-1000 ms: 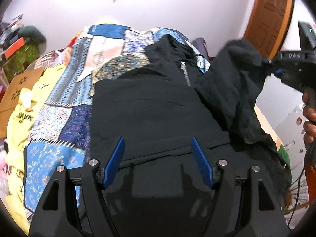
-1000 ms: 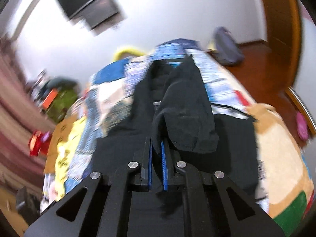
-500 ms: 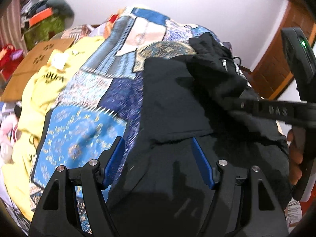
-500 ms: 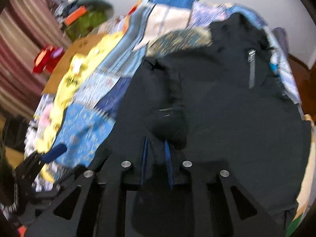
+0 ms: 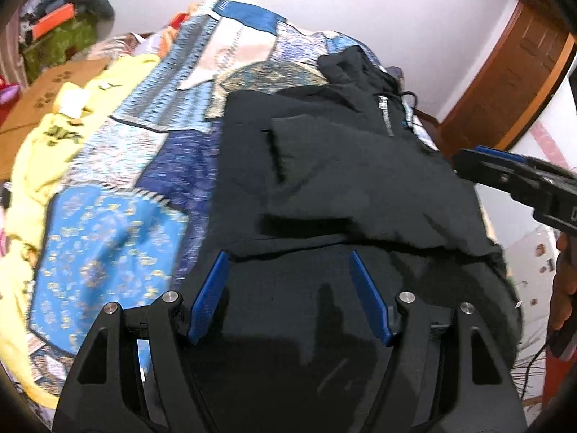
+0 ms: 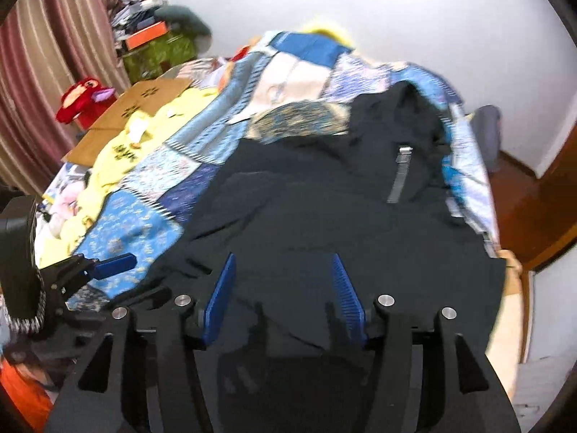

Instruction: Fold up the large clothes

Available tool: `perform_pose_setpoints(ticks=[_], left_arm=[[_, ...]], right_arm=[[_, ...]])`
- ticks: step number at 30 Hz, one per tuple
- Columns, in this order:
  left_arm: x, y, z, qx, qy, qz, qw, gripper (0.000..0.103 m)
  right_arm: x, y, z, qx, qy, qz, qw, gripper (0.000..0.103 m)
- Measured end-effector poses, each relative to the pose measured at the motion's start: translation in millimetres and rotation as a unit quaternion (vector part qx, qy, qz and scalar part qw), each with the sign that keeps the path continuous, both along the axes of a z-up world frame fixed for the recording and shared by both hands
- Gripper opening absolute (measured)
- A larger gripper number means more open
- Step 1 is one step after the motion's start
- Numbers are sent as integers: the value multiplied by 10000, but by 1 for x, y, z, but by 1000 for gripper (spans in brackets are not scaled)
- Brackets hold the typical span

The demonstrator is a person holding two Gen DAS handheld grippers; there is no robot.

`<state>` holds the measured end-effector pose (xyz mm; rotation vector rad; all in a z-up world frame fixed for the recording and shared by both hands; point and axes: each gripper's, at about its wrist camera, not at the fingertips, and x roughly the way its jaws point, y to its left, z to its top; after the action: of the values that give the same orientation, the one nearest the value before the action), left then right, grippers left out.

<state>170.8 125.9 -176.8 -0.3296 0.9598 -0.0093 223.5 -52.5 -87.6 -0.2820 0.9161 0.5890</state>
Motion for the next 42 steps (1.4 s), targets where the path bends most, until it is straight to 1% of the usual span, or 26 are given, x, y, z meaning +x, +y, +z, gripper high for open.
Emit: perform_pose_setpoints(ticks=[3, 4, 7, 10, 12, 13, 15, 16, 17, 18, 19, 20, 21, 22, 23, 25, 26, 28, 30, 31, 33, 35, 38, 40, 42], left_arm=[[13, -5, -3, -387, 69, -33, 9992, 69], [20, -6, -5, -571, 110, -18, 9983, 69], [36, -10, -14, -842, 263, 40, 9961, 69], [53, -12, -25, -1145, 407, 136, 9925, 69], [61, -13, -31, -1194, 384, 236, 9918, 68], [65, -14, -34, -1168, 401, 285, 9919, 68], [71, -15, -38, -1078, 383, 362, 9928, 53], [75, -17, -38, -957, 356, 378, 9941, 50], [78, -18, -37, -846, 319, 355, 9953, 43], [81, -22, -35, -651, 258, 301, 9971, 33], [84, -28, -30, -319, 195, 211, 9991, 28], [87, -36, -23, 89, 92, 119, 9998, 18], [88, -40, -18, 329, 13, 60, 9994, 12], [89, -47, -9, 690, -152, -25, 9975, 10], [89, -53, 1, 963, -350, -79, 9947, 8], [89, -57, 16, 1194, -584, -142, 9910, 8], [90, -57, 23, 1215, -654, -153, 9903, 8], [90, -49, 30, 1100, -720, -54, 9913, 8], [87, -41, 28, 1056, -730, 28, 9917, 8], [86, -38, 25, 1081, -706, 54, 9916, 8], [85, -32, 12, 1113, -524, 74, 9924, 8], [87, -29, -5, 1066, -276, 53, 9939, 9], [85, -24, -29, 981, 113, -1, 9951, 12], [80, -24, -36, 877, 230, -77, 9959, 12], [75, -28, -36, 978, 260, -177, 9947, 17]], right_arm=[[6, -31, 5, -80, -167, -275, 9995, 52], [7, -42, 6, -117, -214, -391, 9989, 52], [14, -80, 4, -291, -321, -771, 9961, 53], [23, -117, -6, -422, -235, -1180, 9918, 53], [27, -137, -15, -488, -115, -1424, 9885, 53], [29, -146, -20, -507, -40, -1531, 9869, 53], [32, -163, -31, -503, 130, -1702, 9840, 53], [33, -171, -36, -507, 210, -1771, 9827, 53], [34, -177, -42, -521, 284, -1847, 9810, 53], [35, -184, -46, -520, 325, -1890, 9801, 53], [36, -188, -49, -517, 366, -1929, 9792, 53], [37, -191, -52, -506, 411, -1972, 9782, 53], [37, -194, -54, -486, 426, -1995, 9778, 53], [38, -198, -55, -452, 428, -2009, 9776, 53], [39, -198, -54, -406, 409, -2009, 9779, 53], [39, -203, -51, -313, 341, -2009, 9785, 53], [40, -202, -49, -273, 294, -2024, 9785, 53], [40, -201, -46, -208, 201, -2075, 9778, 53], [41, -202, -47, -89, 211, -2085, 9778, 53], [42, -201, -50, 0, 271, -2073, 9779, 53], [44, -199, -57, 120, 412, -2058, 9777, 53], [45, -194, -66, 84, 545, -2052, 9772, 53], [44, -187, -74, -45, 562, -2039, 9774, 53], [42, -184, -76, -83, 573, -2030, 9775, 53], [41, -182, -75, -103, 575, -2011, 9778, 53]])
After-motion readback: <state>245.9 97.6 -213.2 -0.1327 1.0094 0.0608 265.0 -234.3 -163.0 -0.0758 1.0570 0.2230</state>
